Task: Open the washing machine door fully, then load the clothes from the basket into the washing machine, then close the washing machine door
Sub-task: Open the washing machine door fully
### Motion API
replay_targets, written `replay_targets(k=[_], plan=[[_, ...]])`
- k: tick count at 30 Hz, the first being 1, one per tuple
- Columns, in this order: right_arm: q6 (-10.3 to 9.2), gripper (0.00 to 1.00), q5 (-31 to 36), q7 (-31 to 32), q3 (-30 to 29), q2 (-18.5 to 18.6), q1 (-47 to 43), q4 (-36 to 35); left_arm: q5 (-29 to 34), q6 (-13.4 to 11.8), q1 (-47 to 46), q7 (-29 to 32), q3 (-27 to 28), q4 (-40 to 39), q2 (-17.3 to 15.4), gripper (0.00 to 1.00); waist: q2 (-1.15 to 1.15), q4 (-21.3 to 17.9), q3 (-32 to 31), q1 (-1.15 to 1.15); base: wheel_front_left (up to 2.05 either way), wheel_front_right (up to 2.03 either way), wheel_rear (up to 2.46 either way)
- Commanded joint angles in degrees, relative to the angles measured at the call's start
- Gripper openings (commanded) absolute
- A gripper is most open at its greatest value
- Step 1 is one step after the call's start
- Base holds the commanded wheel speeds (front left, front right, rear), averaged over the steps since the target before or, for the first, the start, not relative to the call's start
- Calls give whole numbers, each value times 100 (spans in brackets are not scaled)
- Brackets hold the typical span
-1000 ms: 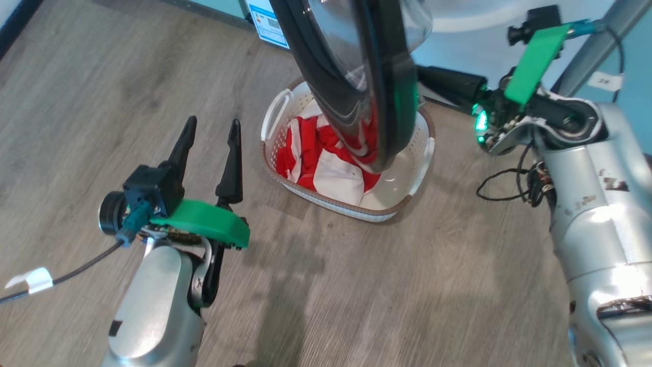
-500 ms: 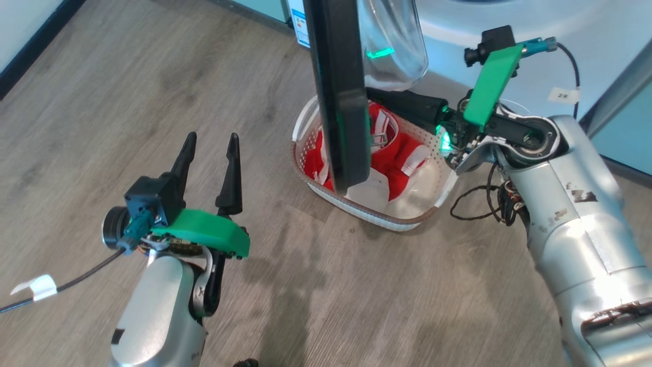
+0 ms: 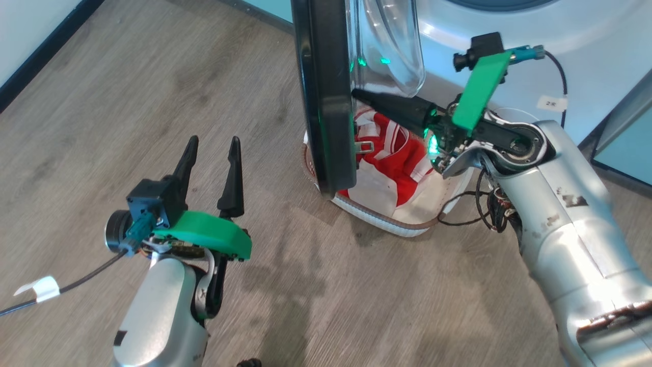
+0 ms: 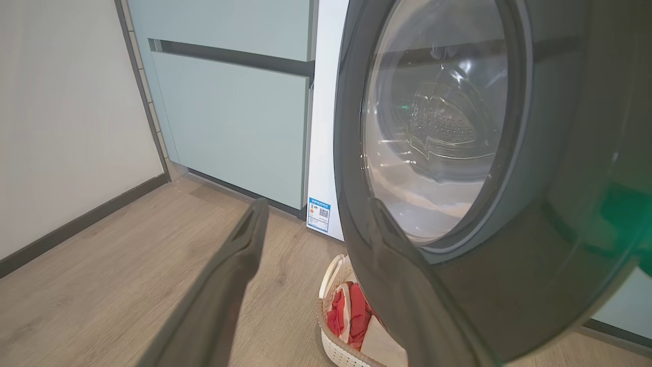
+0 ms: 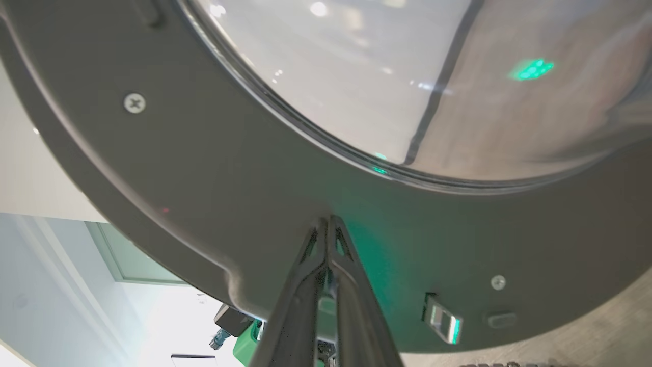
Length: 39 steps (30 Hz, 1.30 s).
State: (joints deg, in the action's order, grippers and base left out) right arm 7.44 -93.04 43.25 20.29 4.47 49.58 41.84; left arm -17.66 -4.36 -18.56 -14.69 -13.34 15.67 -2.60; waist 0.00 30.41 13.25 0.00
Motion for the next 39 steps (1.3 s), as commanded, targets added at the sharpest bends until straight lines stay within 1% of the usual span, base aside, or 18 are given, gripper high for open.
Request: replay_targets(k=[1, 5, 6, 7, 8, 9, 15, 21, 28, 32, 33, 34, 35, 37, 39], plan=[[5, 0, -82, -110, -59, -153, -87, -331, -41, -63, -64, -30, 164, -159, -69, 100, 0, -24, -29, 0, 0, 0, 0], [5, 0, -225, -317, -325, -57, -491, -819, -30, -56, -50, -30, 177, -135, -97, 100, 0, -111, -116, 0, 0, 0, 0], [5, 2, -255, -384, -402, -26, -623, -981, -29, -57, -44, -30, 178, -135, -103, 100, 0, -140, -137, 0, 0, 0, 0], [5, 27, -284, -458, -486, 7, -768, -1160, -28, -61, -35, -30, 178, -134, -109, 100, 0, -168, -161, 0, 0, 0, 0], [5, 61, -312, -547, -582, 42, -927, -1352, -26, -64, -29, -30, 177, -131, -117, 100, 0, -192, -182, 0, 0, 0, 0], [5, 100, -332, -623, -666, 75, -1091, -1543, -27, -65, -25, -30, 179, -134, -127, 100, 0, -223, -196, 0, 0, 0, 0], [5, 100, -256, -1105, -1044, 240, -2161, -2675, -22, -97, 46, -7, 183, -150, -209, 100, 0, -436, -308, 0, 0, 0, 0], [5, 100, -15, -1645, -1299, 235, -3099, -3603, -30, -145, 133, 64, 210, -241, -319, 100, 0, -655, -382, 0, 0, 0, 0], [5, 100, 803, -2573, -1360, 174, -3947, -4357, -55, -209, 233, 126, 233, -354, -395, 100, 0, -791, -420, 0, 0, 0, 0], [5, 100, 1467, -3243, -1343, 192, -4112, -4644, -76, -247, 273, 155, 251, -402, -428, 100, 0, -849, -431, 0, 0, 0, 0], [5, 100, 1467, -3243, -1343, 192, -4112, -4644, -76, -247, 273, 155, 251, -402, -428, 100, 0, -849, -431, 0, 0, 0, 0], [5, 100, 1703, -3438, -1338, 236, -4110, -4690, -81, -256, 281, 160, 254, -414, -435, 100, 0, -860, -432, 0, 0, 0, 0], [5, 100, 2290, -3889, -1331, 347, -4054, -4707, -87, -270, 293, 170, 257, -436, -451, 100, 0, -878, -435, 0, 0, 0, 0], [5, 100, 2957, -4349, -1320, 451, -3947, -4628, -90, -277, 299, 178, 253, -456, -466, 100, 0, -886, -437, 0, 0, 0, 0], [5, 100, 3809, -4809, -1329, 580, -3799, -4480, -93, -283, 297, 188, 245, -474, -477, 100, 0, -876, -441, 0, 0, 0, 0]])
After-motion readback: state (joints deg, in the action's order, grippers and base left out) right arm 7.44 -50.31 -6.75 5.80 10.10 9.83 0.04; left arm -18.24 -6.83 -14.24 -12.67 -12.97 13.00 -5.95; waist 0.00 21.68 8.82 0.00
